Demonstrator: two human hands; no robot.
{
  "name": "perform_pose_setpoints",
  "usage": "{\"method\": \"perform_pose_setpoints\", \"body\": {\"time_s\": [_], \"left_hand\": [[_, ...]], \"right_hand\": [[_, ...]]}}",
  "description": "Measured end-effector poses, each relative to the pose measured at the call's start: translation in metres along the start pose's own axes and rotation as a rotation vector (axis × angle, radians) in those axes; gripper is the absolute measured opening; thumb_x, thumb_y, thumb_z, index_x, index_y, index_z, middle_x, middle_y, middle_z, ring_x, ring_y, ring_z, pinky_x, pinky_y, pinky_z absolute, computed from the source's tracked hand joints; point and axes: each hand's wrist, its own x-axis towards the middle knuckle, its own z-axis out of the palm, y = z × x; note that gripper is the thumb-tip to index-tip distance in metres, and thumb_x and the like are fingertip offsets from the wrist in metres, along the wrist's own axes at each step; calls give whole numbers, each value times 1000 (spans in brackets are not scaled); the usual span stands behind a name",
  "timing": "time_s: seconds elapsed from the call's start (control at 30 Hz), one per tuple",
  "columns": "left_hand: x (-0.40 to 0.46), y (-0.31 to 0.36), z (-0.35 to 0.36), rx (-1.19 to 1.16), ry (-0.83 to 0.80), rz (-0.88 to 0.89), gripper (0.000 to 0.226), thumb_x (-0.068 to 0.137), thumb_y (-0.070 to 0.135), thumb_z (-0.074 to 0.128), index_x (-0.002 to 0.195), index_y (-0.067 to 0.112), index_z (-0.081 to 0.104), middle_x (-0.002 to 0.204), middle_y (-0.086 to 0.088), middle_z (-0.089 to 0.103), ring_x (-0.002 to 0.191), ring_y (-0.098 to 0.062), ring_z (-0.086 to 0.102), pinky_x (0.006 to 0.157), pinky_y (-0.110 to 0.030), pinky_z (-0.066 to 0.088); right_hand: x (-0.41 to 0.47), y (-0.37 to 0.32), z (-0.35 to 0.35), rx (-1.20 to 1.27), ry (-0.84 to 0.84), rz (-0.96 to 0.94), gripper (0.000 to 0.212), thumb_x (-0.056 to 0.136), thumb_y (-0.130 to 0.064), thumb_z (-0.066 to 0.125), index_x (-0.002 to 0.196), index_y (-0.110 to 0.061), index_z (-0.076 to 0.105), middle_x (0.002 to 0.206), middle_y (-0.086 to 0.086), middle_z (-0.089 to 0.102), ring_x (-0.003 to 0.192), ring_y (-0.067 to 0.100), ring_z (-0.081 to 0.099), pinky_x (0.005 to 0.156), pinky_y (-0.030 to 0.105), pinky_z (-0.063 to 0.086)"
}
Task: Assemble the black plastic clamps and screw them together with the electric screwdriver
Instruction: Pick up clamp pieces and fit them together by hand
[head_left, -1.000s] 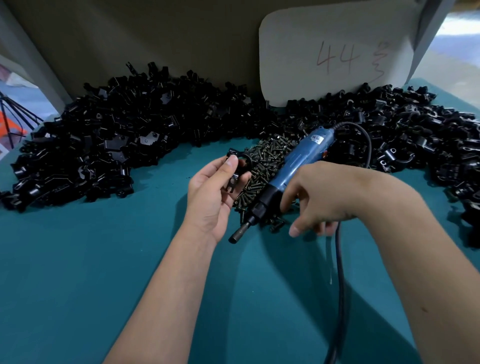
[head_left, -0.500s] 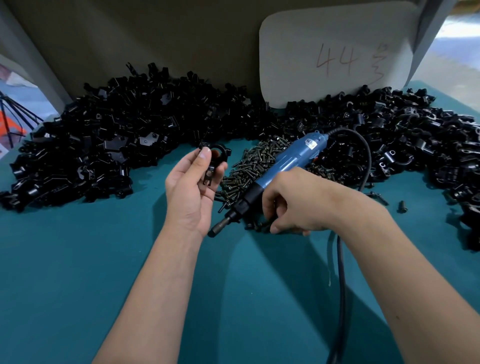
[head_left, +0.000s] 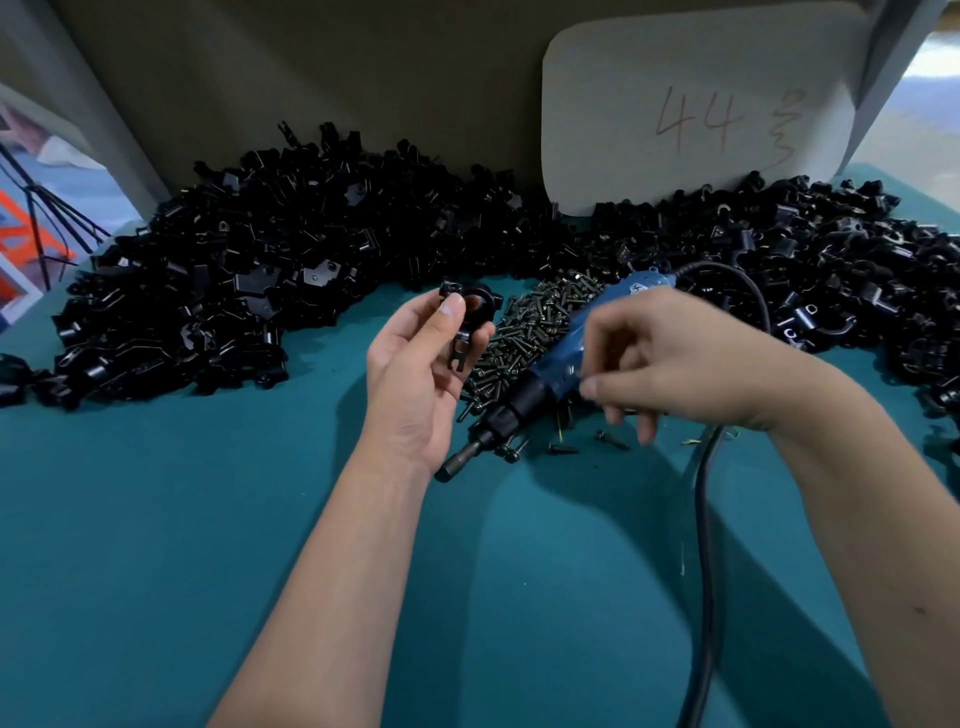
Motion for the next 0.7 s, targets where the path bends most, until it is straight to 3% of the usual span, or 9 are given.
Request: {"method": "perform_pose_setpoints", "body": {"time_s": [0.1,0.2,0.4,0.53,0.7], "left_hand": [[-3,0,4,39,-53,-6,7,92,7,69,99,8,71,99,-12,77,80,-20,74,74,-23,60],[-5,-1,6,70,-110,-3,17,84,12,73,100,8,70,103,-14,75,81,-23,73,74,-24,59],[-7,-6,8,119,-196,11,27,80,13,75,104,5,66,99,-11,75,83,-22,72,76,-27,59],[-9,-8,11,177,-235,6,19,82,9,73,100,8,67,91,-7,76,76,-19,73,73,-26,59],[-11,-10,13,194,-253,-6,18,79,10,75,96,10,69,86,-5,75,71,-19,73,71,-27,60]], "right_hand": [[2,-3,4,426,263,-241,31,89,9,75,73,-8,54,72,24,67,52,31,68,42,28,52],[7,-2,8,629,369,-342,32,86,10,76,77,-8,51,74,21,63,53,27,69,42,25,50],[11,7,12,608,439,-238,27,91,5,74,113,-10,69,78,6,72,63,28,74,47,25,51],[15,7,17,602,472,-127,13,102,-5,63,108,-10,74,92,9,80,64,25,76,47,24,52],[16,6,20,684,493,-117,22,107,-6,50,118,-13,68,86,15,78,64,26,74,50,27,53]]}}
